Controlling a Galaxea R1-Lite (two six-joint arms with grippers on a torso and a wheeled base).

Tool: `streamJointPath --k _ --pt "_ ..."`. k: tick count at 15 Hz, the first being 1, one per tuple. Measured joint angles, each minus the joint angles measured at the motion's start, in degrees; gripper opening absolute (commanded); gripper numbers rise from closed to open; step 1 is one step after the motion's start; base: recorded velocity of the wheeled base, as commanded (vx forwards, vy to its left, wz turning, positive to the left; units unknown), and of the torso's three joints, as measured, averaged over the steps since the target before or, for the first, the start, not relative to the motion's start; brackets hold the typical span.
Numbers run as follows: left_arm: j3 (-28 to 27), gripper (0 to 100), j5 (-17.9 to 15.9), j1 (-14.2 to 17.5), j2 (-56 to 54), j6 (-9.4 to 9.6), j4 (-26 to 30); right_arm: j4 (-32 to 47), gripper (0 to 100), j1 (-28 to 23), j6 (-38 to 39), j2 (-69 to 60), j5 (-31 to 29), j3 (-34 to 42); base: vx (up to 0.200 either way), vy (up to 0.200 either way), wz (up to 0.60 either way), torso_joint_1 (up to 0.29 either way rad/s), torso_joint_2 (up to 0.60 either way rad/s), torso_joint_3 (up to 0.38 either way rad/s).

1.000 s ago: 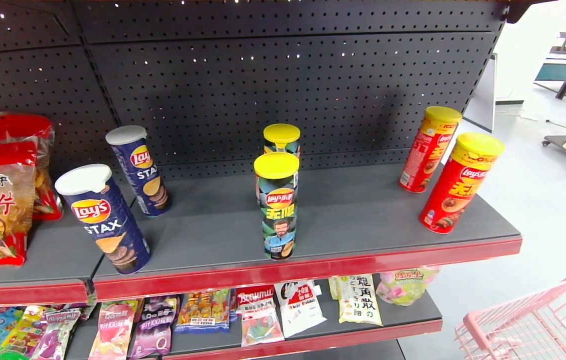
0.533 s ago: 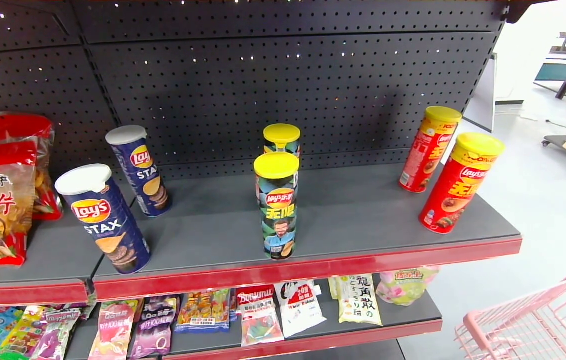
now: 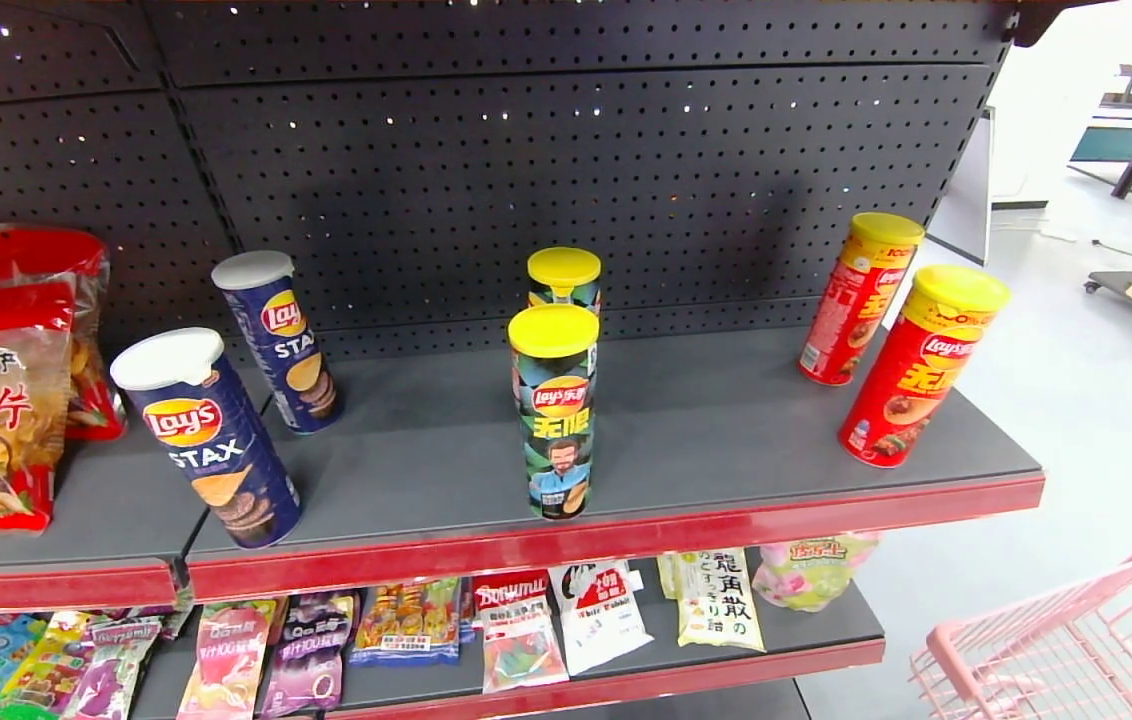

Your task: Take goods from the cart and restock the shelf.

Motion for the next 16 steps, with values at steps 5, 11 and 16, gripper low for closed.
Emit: streamJointPath --k 5,11,16 --pt "0.0 100 -1.6 -1.2 -2.5 0.20 0.0 -4.3 100 -0.1 -0.7 -0.4 -2.0 1.6 0.000 0.000 0.00 0.000 0.00 0.000" --pt "0.0 100 -1.5 -1.3 -2.8 0.35 -0.1 -4.6 100 -0.1 -2.0 -0.5 -1.6 0.0 0.000 0.000 0.00 0.000 0.00 0.000" --pt "0.0 100 -1.5 -1.3 -2.8 0.39 -0.1 -1.0 100 -0.2 -1.2 -0.6 -3.6 1.9 0.000 0.000 0.00 0.000 0.00 0.000"
